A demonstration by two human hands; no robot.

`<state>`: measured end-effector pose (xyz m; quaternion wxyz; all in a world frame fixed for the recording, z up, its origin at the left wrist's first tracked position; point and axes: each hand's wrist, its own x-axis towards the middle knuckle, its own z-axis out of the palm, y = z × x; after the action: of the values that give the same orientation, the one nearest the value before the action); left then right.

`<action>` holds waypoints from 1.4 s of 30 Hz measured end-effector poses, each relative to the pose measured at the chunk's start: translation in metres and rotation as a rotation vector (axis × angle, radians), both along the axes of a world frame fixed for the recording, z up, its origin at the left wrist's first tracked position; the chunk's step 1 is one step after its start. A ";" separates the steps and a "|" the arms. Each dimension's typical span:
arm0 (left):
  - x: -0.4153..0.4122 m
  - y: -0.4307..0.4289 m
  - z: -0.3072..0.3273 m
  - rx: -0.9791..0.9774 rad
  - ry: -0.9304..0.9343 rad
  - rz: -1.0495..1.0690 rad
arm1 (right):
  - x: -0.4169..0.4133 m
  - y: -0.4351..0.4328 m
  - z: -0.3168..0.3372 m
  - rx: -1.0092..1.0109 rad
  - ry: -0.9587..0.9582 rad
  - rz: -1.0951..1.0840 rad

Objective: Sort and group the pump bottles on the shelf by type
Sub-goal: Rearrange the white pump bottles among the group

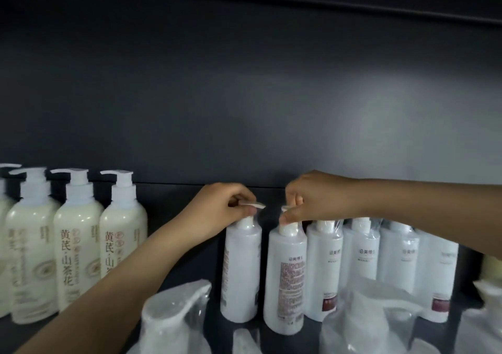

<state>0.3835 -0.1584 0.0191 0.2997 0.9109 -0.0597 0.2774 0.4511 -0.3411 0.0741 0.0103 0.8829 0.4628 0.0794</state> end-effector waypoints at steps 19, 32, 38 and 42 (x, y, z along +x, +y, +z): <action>-0.001 0.010 -0.004 -0.043 0.099 -0.021 | 0.009 0.009 -0.008 -0.001 -0.016 -0.024; -0.004 0.015 -0.005 -0.073 0.120 -0.171 | 0.011 -0.005 0.016 0.027 0.279 0.092; -0.008 0.010 -0.001 0.135 0.201 0.026 | 0.010 -0.001 0.005 0.089 0.121 0.059; -0.011 0.004 -0.001 0.261 0.261 0.147 | 0.009 0.007 -0.003 0.066 -0.072 0.027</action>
<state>0.3723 -0.1543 0.0177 0.1629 0.9722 0.0109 0.1681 0.4601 -0.3337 0.0708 -0.0035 0.8730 0.4711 0.1264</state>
